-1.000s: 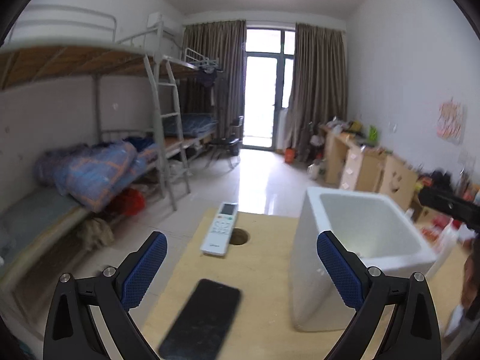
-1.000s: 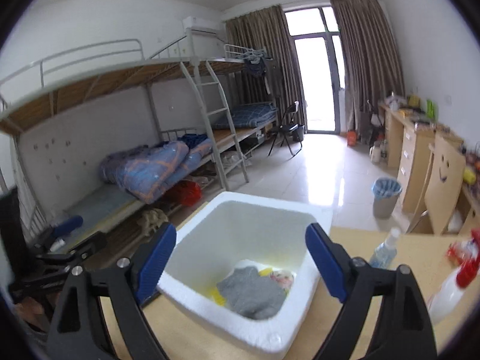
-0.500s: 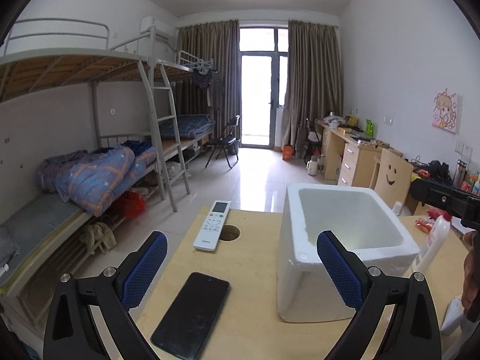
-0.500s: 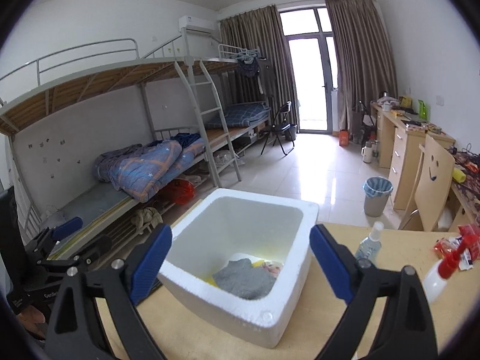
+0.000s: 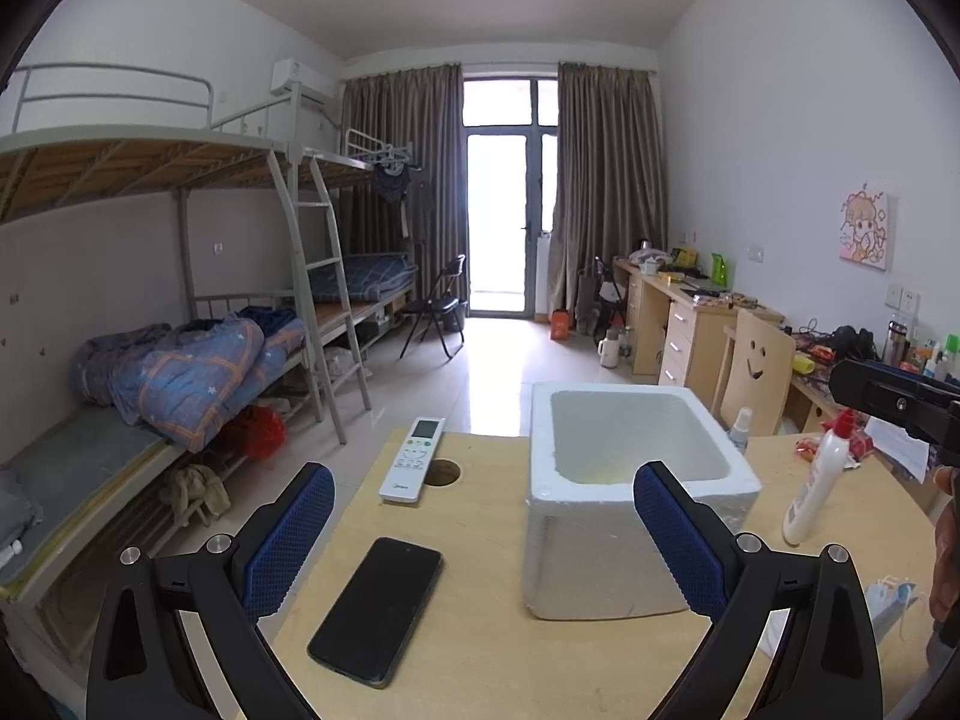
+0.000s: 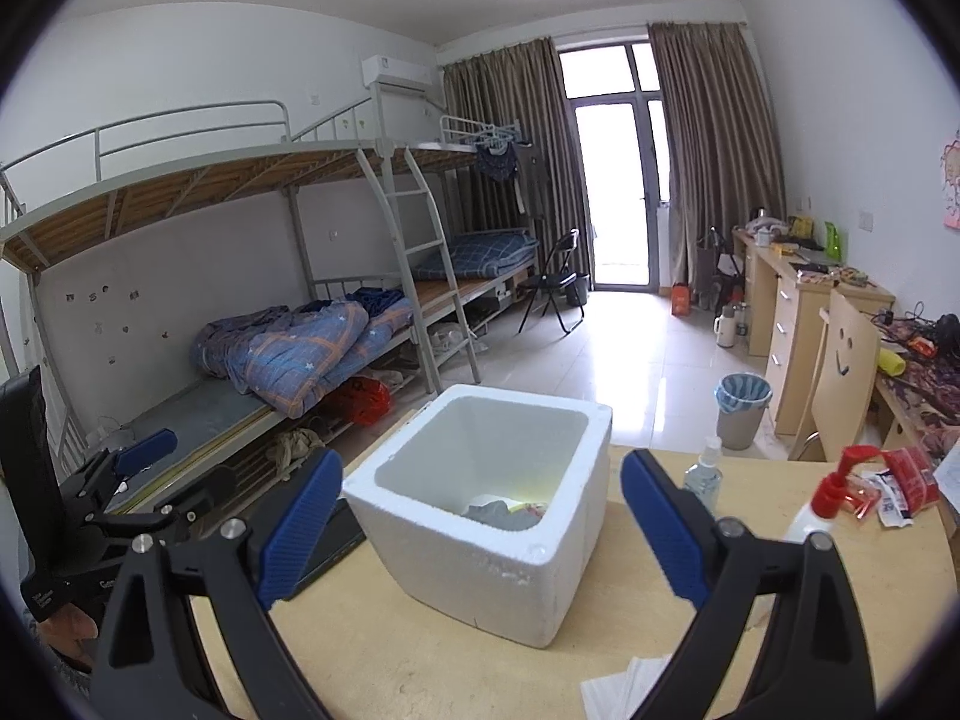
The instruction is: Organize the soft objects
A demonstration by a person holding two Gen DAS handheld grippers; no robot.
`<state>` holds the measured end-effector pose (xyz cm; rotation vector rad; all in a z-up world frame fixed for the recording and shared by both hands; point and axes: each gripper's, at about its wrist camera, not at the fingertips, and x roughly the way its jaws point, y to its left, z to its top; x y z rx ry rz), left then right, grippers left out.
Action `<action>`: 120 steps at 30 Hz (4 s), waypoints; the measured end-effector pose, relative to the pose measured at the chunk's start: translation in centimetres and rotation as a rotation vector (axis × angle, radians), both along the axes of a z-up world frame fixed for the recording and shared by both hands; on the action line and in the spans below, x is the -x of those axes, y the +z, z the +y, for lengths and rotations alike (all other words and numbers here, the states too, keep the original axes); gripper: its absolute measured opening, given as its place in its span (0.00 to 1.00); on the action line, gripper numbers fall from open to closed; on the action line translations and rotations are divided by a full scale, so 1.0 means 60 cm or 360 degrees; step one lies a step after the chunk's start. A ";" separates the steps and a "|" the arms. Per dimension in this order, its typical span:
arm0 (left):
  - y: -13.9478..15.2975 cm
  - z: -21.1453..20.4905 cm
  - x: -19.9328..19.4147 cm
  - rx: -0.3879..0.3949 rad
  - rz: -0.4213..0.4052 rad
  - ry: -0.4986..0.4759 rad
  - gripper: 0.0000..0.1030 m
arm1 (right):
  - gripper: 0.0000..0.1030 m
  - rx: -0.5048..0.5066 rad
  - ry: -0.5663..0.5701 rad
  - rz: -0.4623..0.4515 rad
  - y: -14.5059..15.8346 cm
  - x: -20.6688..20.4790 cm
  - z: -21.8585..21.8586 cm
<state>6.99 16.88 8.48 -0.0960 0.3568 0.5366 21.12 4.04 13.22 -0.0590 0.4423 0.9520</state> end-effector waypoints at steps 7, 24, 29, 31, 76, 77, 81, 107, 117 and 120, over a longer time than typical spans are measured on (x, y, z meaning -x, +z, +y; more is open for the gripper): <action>0.014 -0.029 0.020 -0.0017 -0.0038 -0.0027 0.97 | 0.94 -0.0019 -0.0007 -0.0043 0.010 0.022 -0.020; 0.033 -0.100 0.073 -0.0086 -0.0109 -0.0083 0.98 | 0.95 -0.0080 -0.0047 -0.0155 0.019 0.102 -0.103; 0.033 -0.119 0.098 -0.0118 -0.0135 -0.0097 0.99 | 0.97 -0.0080 -0.0047 -0.0194 0.015 0.129 -0.117; 0.031 -0.128 0.109 -0.0131 -0.0147 -0.0107 0.99 | 0.98 -0.0087 -0.0041 -0.0206 0.012 0.139 -0.122; -0.109 -0.177 0.187 -0.0101 -0.0256 -0.0129 0.99 | 1.00 -0.0030 0.0028 -0.0140 -0.167 0.213 -0.142; -0.114 -0.178 0.189 -0.0098 -0.0263 -0.0129 0.99 | 1.00 -0.0040 0.0040 -0.0129 -0.172 0.214 -0.143; -0.133 -0.179 0.191 -0.0112 -0.0274 -0.0110 0.99 | 1.00 -0.0033 0.0050 -0.0127 -0.190 0.215 -0.141; -0.175 -0.212 0.120 -0.0085 -0.0128 -0.0224 0.99 | 1.00 -0.0020 -0.0182 -0.0010 -0.231 0.174 -0.198; -0.171 -0.274 0.056 -0.0060 -0.0101 -0.0465 0.99 | 1.00 0.0020 -0.0494 0.0033 -0.231 0.142 -0.292; -0.174 -0.293 0.039 -0.0059 -0.0083 -0.0520 0.99 | 1.00 0.0017 -0.0552 0.0048 -0.231 0.134 -0.316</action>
